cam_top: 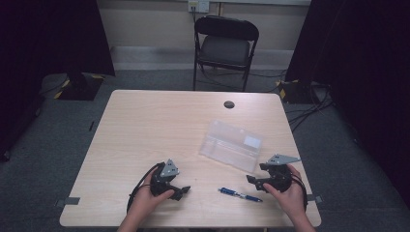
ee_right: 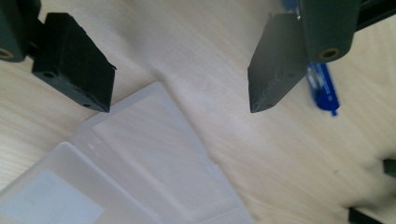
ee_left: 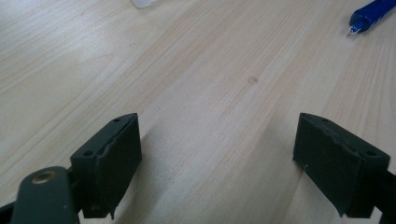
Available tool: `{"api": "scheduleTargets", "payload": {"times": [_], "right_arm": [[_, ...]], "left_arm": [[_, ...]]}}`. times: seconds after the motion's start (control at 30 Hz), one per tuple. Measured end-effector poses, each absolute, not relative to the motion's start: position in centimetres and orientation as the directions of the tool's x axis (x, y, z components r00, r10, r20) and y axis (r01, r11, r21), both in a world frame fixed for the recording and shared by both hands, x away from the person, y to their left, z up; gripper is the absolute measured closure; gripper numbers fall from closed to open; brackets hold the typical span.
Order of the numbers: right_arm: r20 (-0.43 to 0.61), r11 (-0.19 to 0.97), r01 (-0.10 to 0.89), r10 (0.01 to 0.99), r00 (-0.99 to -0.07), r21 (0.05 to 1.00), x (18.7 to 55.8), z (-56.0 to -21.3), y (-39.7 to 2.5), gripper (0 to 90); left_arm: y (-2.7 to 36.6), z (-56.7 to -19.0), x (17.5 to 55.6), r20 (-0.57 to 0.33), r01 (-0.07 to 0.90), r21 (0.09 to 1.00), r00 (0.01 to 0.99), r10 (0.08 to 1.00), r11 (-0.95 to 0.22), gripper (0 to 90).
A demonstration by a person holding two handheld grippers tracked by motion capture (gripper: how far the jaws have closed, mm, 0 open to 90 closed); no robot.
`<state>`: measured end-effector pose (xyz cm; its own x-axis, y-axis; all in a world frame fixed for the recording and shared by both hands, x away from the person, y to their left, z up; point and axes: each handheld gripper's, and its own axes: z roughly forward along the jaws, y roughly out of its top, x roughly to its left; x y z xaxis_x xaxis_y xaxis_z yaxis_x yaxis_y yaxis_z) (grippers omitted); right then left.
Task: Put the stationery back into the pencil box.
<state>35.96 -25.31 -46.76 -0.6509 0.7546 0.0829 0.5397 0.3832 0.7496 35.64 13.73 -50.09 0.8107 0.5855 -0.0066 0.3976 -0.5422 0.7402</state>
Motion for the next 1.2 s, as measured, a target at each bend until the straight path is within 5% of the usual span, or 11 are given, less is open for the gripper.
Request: {"api": "scheduleTargets", "payload": {"times": [0.37,0.73,1.2], "right_arm": [[0.084,0.459,0.489,0.660,-0.747,0.742,33.3,-47.1,-24.1,26.0],[0.102,0.508,0.488,0.611,-0.785,0.709,32.2,-48.5,-24.0,40.8],[0.015,0.571,0.431,0.590,-0.807,0.698,31.8,-48.8,-24.5,77.6]], "left_arm": [[13.7,-50.1,35.6,-0.006,0.397,0.740,0.811,0.585,-0.543,14.8],[13.7,-50.1,35.6,-0.006,0.402,0.737,0.807,0.591,-0.542,14.7],[13.7,-50.1,35.6,-0.007,0.404,0.738,0.805,0.593,-0.541,14.7]]}}
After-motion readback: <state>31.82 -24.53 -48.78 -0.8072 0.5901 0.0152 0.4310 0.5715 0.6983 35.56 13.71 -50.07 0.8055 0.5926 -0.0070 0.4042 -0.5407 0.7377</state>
